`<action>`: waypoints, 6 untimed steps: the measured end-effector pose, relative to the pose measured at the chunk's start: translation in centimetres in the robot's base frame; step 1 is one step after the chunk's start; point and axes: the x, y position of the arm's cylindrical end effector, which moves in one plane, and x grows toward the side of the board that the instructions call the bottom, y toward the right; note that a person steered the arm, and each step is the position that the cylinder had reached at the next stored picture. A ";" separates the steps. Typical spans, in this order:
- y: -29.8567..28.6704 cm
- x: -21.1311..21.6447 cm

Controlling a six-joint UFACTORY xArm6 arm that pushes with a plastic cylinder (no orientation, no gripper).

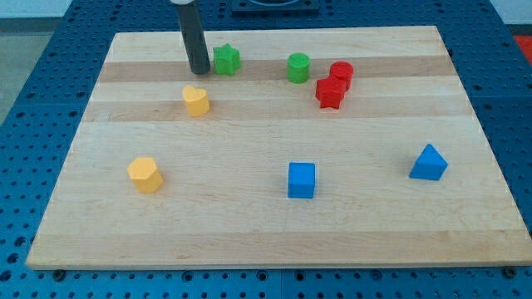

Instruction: Move the green circle to the left of the red star

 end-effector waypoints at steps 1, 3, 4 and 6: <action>5.6 -3.0; 14.5 -7.0; 22.4 -8.5; 16.5 -3.1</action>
